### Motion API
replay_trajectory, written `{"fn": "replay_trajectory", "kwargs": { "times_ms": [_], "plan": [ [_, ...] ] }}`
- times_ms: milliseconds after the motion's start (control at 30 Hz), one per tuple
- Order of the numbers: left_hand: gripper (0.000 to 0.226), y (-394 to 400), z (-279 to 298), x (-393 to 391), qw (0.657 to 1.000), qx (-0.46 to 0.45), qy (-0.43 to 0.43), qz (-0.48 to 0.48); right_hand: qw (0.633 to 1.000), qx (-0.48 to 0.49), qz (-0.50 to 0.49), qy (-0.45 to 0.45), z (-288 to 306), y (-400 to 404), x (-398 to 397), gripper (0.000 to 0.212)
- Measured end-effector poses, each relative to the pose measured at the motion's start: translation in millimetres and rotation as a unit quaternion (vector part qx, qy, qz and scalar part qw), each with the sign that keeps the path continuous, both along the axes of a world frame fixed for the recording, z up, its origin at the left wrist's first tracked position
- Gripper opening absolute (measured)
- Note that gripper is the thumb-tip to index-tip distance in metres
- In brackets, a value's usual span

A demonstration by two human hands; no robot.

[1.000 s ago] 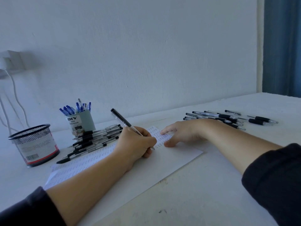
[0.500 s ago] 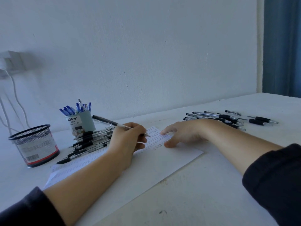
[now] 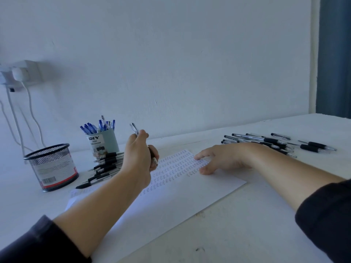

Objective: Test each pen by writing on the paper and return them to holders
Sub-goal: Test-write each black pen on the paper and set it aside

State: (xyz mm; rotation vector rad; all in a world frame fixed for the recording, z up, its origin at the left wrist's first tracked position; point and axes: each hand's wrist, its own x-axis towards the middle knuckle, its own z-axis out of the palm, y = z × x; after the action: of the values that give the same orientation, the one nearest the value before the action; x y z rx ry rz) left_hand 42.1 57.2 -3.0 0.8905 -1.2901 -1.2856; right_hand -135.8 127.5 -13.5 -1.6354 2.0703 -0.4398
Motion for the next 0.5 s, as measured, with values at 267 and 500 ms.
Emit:
{"fn": "replay_trajectory", "kwargs": {
  "times_ms": [267,500],
  "plan": [
    [0.020,1.7,0.8,2.1,1.000,0.013,0.000,-0.002,1.000,0.003,0.009,0.016,0.8,0.3,1.5,0.055],
    [0.033,1.0,-1.3,1.3,1.000,0.000,-0.025,-0.013,1.000,0.008,0.015,0.014,2.1,1.3,3.6,0.056]
  ]
}}
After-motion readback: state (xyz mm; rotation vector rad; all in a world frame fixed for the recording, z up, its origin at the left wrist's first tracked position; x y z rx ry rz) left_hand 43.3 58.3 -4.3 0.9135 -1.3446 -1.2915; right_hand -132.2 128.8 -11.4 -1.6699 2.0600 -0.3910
